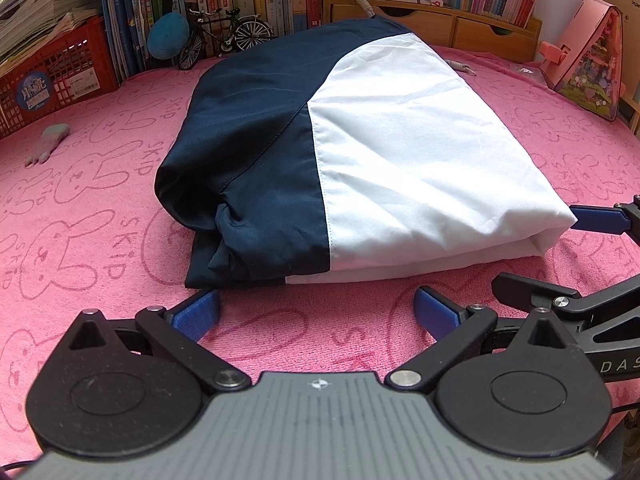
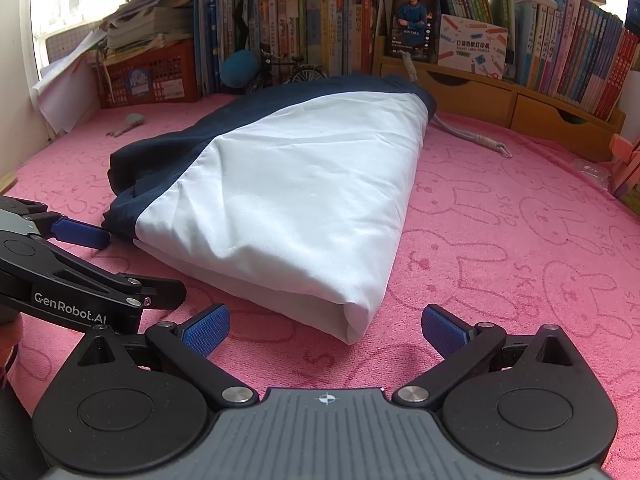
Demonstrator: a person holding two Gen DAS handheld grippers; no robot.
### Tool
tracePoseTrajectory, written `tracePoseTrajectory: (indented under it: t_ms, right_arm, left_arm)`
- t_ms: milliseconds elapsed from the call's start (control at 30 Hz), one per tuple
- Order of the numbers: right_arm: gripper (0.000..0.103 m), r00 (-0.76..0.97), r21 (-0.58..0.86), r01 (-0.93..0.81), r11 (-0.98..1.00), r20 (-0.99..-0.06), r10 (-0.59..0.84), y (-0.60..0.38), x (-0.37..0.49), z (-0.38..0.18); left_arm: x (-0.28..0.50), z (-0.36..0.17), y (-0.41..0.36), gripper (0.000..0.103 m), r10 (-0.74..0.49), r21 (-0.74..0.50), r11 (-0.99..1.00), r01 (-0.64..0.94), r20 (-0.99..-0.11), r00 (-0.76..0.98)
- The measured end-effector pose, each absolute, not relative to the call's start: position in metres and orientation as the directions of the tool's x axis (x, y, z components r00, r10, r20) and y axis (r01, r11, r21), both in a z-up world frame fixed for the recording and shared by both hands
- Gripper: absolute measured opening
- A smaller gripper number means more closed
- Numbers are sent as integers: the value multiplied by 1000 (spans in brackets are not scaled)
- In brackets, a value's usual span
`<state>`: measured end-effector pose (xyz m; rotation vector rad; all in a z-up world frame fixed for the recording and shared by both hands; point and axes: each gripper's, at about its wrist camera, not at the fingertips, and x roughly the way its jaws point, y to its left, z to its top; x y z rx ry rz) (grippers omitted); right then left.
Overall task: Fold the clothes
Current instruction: 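Approach the folded navy-and-white jacket with both grippers open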
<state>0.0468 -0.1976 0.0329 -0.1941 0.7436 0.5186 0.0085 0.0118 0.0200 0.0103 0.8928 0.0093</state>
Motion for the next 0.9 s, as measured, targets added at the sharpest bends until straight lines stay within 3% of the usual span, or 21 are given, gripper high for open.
tracePoseTrajectory:
  t_ms: [267, 700, 900]
  right_arm:
    - [103, 638, -51, -559, 828, -664, 389, -197, 45, 33]
    - [103, 654, -111, -590, 799, -647, 393, -190, 40, 33]
    - [103, 711, -258, -625, 737, -577, 401, -164, 34, 43]
  left_arm:
    - [1, 25, 6, 103, 84, 137, 990, 29, -745, 661]
    - [4, 28, 19, 103, 66, 91, 996, 5, -760, 646]
    - [-7, 50, 55, 103, 134, 88, 991, -101, -707, 695]
